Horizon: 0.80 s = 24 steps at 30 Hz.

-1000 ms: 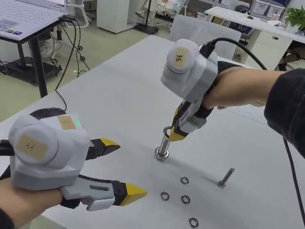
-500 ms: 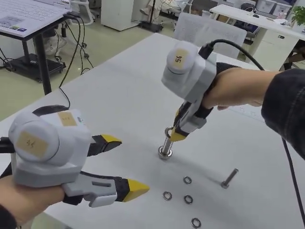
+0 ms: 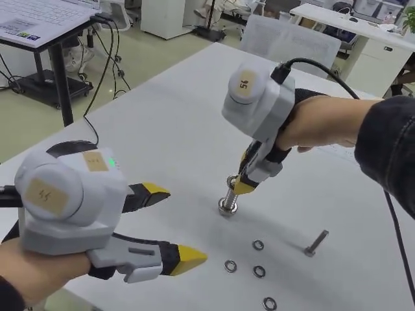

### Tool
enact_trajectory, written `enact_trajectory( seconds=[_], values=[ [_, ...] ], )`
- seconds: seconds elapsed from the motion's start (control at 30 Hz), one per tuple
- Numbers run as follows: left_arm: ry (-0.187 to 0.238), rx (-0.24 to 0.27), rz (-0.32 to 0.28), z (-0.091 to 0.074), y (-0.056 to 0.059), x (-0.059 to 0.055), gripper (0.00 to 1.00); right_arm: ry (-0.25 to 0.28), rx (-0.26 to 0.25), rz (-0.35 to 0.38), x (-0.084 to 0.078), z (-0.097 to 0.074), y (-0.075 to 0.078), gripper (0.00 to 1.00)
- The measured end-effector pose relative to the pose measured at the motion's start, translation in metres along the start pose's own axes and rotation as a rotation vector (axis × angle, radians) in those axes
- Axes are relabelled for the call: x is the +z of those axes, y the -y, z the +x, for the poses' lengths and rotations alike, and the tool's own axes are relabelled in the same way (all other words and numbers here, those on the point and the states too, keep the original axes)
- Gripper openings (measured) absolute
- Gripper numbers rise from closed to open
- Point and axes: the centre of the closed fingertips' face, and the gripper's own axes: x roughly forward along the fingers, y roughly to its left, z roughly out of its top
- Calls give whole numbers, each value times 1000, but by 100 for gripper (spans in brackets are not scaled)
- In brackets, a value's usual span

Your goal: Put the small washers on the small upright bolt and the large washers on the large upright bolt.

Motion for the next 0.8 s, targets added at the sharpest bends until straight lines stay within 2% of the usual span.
enact_trajectory(
  seconds=[0.8],
  values=[
    [11,-14,-1,0,3,0,64,-9,18,15,-3,8,0,23]
  ],
)
